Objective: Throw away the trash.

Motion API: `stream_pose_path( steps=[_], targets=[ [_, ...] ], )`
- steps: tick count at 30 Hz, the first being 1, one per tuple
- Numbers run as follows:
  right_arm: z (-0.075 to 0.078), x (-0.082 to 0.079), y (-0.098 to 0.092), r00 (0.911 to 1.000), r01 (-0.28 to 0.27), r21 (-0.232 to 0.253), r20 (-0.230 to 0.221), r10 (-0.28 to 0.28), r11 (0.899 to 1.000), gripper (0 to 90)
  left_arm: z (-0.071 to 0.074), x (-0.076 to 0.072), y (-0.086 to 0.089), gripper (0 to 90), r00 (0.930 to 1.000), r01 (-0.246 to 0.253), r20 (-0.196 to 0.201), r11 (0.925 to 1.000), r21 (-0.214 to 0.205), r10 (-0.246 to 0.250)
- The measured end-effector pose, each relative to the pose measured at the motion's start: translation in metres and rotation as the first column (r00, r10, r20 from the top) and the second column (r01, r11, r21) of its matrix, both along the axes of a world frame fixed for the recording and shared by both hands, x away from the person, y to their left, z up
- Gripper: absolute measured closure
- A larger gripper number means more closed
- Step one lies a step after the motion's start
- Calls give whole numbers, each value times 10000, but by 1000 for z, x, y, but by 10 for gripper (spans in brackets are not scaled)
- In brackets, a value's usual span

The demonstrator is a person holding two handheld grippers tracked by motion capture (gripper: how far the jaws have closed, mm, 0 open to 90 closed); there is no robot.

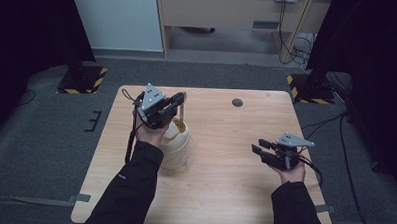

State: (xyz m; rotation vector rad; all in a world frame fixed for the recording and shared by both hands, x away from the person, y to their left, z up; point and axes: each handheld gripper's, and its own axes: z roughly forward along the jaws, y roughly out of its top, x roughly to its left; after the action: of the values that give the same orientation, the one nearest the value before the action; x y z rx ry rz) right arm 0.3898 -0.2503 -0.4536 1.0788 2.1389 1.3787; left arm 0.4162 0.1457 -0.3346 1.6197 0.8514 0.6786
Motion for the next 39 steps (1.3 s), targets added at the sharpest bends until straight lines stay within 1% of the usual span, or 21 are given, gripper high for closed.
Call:
stream_pose_path(
  steps=[1, 7, 9, 13, 17, 18, 19, 20, 21, 23, 25, 27, 28, 29, 33, 34, 35, 36, 37, 38, 39],
  targets=[
    [0, 0, 0, 10000, -1, -8, -5, 1, 10000, 578, -4, 2, 1, 840, 9999, -45, -136, 10000, 36, 46],
    [-1, 0, 0, 10000, -30, -24, -30, 30, 10000, 574, -13, 5, 4, 833, 9994, -56, -332, 9999, 150, 61],
    [-1, 0, 1, 10000, -2, 8, -57, 2, 10000, 566, -15, 6, 6, 788, 9990, -26, -448, 10000, 80, 30],
    [-1, 0, 0, 10000, -12, -10, -4, 12, 10000, 560, -15, 4, 9, 746, 9990, -64, -436, 10000, -69, 61],
    [0, 0, -2, 10000, 78, 40, -21, -78, 10000, 552, -12, -4, 18, 696, 9993, -78, -363, 9996, -270, 69],
    [1, -1, -3, 9999, 127, 57, 24, -127, 9999, 536, -10, -11, 26, 687, 9995, -87, -293, 9995, -303, 79],
    [1, -1, -3, 9998, 174, 45, 22, -174, 9998, 530, -10, -11, 26, 673, 9995, -87, -293, 9995, -303, 79],
    [1, -1, -4, 9998, 196, 27, 17, -196, 9998, 525, -10, -18, 36, 657, 9993, -151, -336, 9993, -348, 139],
    [1, -1, -4, 9998, 204, -26, 14, -204, 9998, 519, -10, -18, 36, 642, 9993, -151, -336, 9993, -348, 139],
    [1, -1, -4, 9997, 237, -41, 18, -237, 9997, 514, -11, -27, 47, 634, 9988, -228, -446, 9991, -363, 212],
    [0, -1, -4, 9996, 288, -111, 35, -288, 9995, 498, -16, -41, 66, 597, 9979, -360, -553, 9989, -297, 343],
    [0, -2, -4, 9995, 321, -175, 15, -321, 9993, 487, -18, -46, 72, 572, 9974, -434, -581, 9987, -281, 417],
    [0, -1, -4, 9994, 342, -163, 29, -341, 9993, 479, -23, -54, 85, 564, 9958, -591, -718, 9974, -415, 560],
    [-1, -1, -5, 9993, 369, -97, 7, -369, 9993, 471, -23, -54, 85, 554, 9958, -591, -718, 9974, -415, 560],
    [-4, -1, -10, 9980, 614, -9, -121, -614, 9981, 431, -37, -69, 108, 491, 9916, -918, -949, 9952, -344, 882],
    [-4, -1, -11, 9978, 654, 24, -110, -654, 9979, 414, -47, -74, 117, 466, 9874, -1091, -1178, 9938, -222, 1058],
    [-4, -1, -11, 9978, 654, 24, -110, -654, 9979, 414, -47, -74, 117, 448, 9874, -1091, -1178, 9938, -222, 1058],
    [-5, -1, -13, 9968, 780, 65, -171, -779, 9969, 379, -58, -77, 124, 435, 9824, -1227, -1432, 9924, -113, 1198],
    [-5, -1, -13, 9968, 780, 65, -171, -779, 9969, 379, -58, -77, 124, 417, 9824, -1227, -1432, 9924, -113, 1198],
    [-7, -1, -15, 9958, 874, 131, -287, -870, 9961, 345, -71, -79, 129, 400, 9756, -1347, -1744, 9909, 40, 1333],
    [-7, -1, -15, 9958, 874, 131, -287, -870, 9961, 345, -71, -79, 129, 385, 9756, -1347, -1744, 9909, 40, 1333]
  ],
)
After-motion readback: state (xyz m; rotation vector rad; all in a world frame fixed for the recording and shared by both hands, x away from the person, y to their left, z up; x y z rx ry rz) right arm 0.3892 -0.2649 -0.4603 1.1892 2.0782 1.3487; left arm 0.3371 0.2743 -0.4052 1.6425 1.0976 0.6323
